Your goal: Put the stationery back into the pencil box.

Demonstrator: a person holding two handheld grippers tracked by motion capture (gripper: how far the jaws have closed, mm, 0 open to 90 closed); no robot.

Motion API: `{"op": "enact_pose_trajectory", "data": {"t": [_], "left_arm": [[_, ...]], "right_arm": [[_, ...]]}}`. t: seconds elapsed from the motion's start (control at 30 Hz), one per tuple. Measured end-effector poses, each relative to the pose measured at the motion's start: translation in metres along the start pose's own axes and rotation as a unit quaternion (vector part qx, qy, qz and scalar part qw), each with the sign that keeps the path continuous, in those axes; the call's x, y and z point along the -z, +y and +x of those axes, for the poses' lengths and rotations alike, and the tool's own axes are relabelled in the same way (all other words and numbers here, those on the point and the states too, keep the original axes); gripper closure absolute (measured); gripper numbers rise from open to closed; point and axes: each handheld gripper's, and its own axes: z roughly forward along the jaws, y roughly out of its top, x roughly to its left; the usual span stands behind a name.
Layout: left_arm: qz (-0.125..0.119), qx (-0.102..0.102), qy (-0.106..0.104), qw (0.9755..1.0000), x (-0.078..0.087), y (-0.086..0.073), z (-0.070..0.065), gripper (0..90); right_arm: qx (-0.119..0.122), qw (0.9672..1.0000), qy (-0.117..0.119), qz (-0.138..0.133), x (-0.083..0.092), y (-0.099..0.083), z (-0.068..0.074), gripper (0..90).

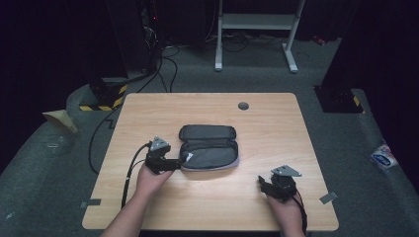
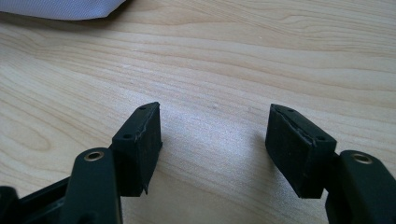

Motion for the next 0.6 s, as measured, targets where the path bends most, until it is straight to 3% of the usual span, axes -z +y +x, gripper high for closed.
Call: {"op": "enact_pose_trajectory", "data": {"t": [0.33, 0.6], "left_arm": [[0.016, -0.015, 0.01, 0.9997, 0.009, -0.014, 0.013, 8.3], [0.043, -0.013, 0.03, 0.9985, 0.019, -0.04, 0.036, 3.2]], "right_arm": [[-0.001, 1.0, -0.001, 0.0, 0.0, 0.0, 0.0, 35.7], [-0.001, 1.0, -0.003, 0.0, 0.0, 0.0, 0.001, 35.7]]}}
